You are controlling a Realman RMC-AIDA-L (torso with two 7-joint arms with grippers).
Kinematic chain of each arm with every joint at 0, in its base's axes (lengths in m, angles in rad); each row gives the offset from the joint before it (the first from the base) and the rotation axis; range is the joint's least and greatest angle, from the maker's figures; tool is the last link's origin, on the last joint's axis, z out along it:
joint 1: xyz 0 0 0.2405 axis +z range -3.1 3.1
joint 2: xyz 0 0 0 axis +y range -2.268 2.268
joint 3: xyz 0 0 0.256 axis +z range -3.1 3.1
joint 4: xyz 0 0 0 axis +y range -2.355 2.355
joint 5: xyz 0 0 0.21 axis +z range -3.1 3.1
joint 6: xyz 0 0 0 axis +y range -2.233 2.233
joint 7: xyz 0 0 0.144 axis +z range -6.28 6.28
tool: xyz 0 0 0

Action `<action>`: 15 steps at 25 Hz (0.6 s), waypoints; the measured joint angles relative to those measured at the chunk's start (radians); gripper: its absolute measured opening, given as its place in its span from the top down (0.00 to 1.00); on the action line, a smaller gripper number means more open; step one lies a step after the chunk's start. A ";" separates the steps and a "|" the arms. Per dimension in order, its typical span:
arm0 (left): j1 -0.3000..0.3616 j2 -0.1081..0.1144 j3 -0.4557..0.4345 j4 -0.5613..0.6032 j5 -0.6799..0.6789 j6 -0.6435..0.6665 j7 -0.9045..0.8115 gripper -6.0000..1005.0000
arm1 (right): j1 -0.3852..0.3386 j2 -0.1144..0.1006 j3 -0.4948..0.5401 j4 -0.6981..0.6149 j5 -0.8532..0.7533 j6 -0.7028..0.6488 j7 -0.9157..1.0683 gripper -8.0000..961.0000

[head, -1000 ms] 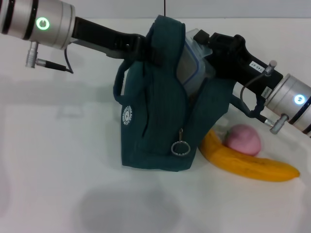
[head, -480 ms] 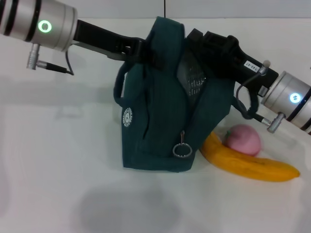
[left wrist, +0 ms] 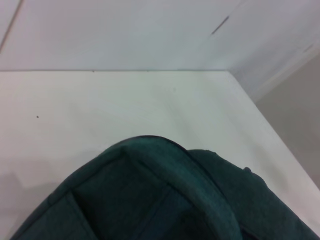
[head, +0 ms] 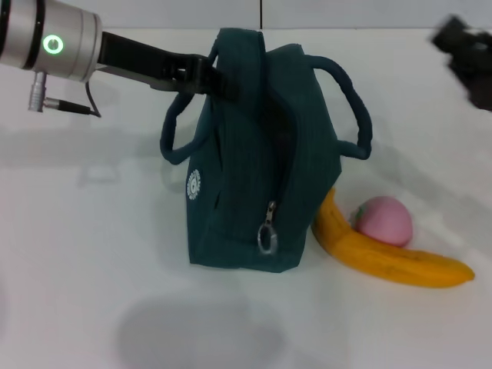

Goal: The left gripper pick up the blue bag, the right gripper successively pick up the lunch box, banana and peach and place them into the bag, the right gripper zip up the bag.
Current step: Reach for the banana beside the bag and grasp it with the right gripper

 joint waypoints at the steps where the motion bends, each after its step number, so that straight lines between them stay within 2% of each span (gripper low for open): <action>1: 0.002 0.000 -0.007 -0.001 0.000 0.000 0.004 0.95 | -0.018 -0.002 0.000 -0.028 0.000 -0.009 -0.001 0.78; 4: 0.004 -0.004 -0.013 -0.002 -0.001 -0.001 0.018 0.95 | -0.066 -0.010 -0.028 -0.115 -0.011 -0.003 0.001 0.78; 7: 0.005 -0.009 -0.013 -0.003 -0.001 -0.001 0.028 0.95 | -0.096 -0.016 -0.106 -0.185 -0.018 0.009 0.001 0.78; 11: 0.010 -0.011 -0.014 -0.004 -0.002 -0.001 0.033 0.95 | -0.119 -0.009 -0.232 -0.353 -0.018 -0.002 0.002 0.78; 13: 0.010 -0.010 -0.014 -0.004 -0.002 -0.004 0.033 0.95 | -0.127 -0.004 -0.289 -0.446 -0.016 -0.034 0.013 0.78; 14: 0.011 -0.010 -0.014 -0.004 -0.002 -0.009 0.035 0.95 | -0.129 -0.004 -0.361 -0.540 -0.019 -0.072 0.049 0.78; 15: 0.011 -0.010 -0.014 -0.004 -0.002 -0.013 0.038 0.95 | -0.129 -0.004 -0.371 -0.556 -0.019 -0.078 0.056 0.78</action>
